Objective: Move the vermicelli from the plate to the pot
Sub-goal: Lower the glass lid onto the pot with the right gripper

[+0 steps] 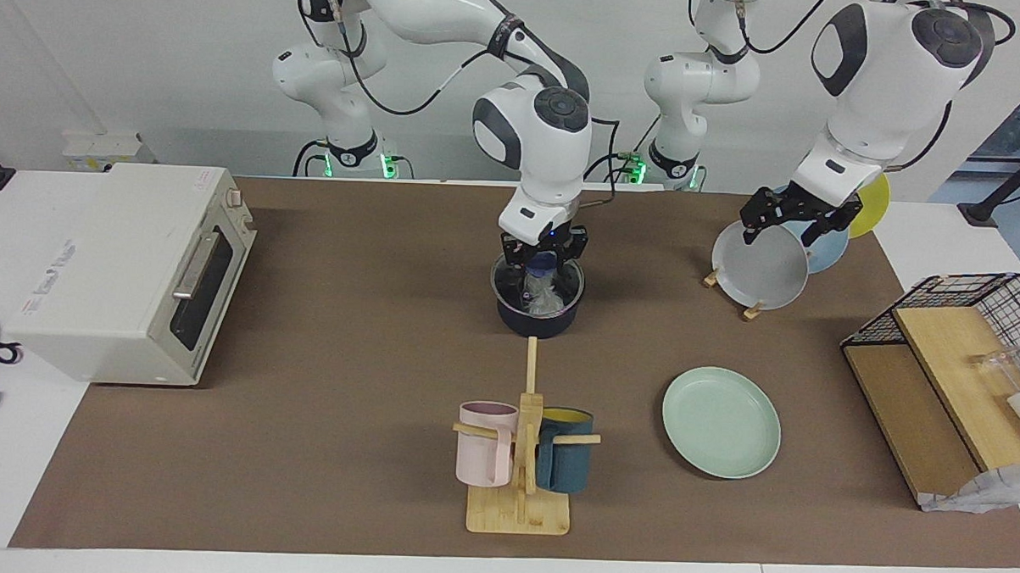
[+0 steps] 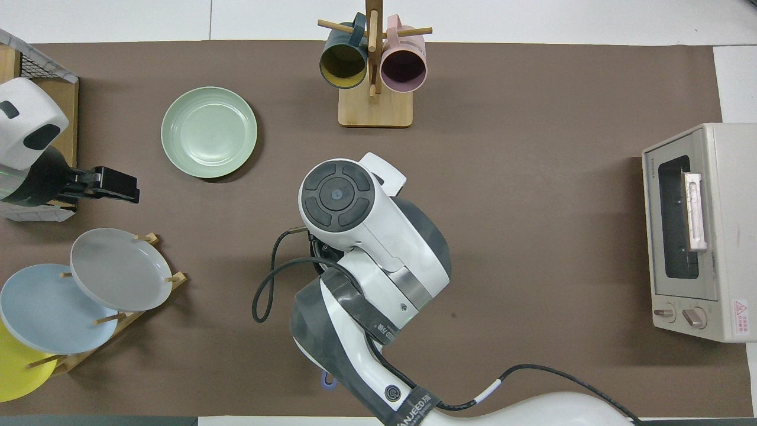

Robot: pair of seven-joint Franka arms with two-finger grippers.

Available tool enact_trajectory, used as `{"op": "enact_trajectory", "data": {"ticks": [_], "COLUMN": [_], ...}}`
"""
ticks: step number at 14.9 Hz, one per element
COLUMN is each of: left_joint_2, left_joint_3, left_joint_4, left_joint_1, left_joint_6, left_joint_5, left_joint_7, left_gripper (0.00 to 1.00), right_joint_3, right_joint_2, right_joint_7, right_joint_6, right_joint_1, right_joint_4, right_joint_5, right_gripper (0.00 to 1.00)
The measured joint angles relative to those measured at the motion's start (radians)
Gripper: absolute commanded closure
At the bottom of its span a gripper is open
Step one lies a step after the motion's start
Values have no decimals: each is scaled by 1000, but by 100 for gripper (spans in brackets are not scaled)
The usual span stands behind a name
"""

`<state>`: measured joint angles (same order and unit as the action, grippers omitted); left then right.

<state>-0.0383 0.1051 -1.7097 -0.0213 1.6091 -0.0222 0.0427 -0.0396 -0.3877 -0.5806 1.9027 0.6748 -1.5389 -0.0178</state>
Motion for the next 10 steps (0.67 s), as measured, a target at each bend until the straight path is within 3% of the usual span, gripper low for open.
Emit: {"op": "enact_trajectory", "data": {"ticks": [4,10], "left_joint_2": [-1,0], "left_joint_3": [-12,-60], "left_joint_4": [75,78], "left_joint_1": [-32,-94], "left_joint_6": [-110,-113], "left_joint_5": [20,23], "left_joint_7": [6,29], "left_gripper": [0,0], "right_joint_3": [-3,-4], "right_joint_2": [0,0], "right_joint_7": [0,-13], "right_joint_6": [-6,-3], "right_joint_1": [3,5], "right_joint_4": [-18,-29], "right_joint_5": [-2,-2], "right_gripper": [76,76]}}
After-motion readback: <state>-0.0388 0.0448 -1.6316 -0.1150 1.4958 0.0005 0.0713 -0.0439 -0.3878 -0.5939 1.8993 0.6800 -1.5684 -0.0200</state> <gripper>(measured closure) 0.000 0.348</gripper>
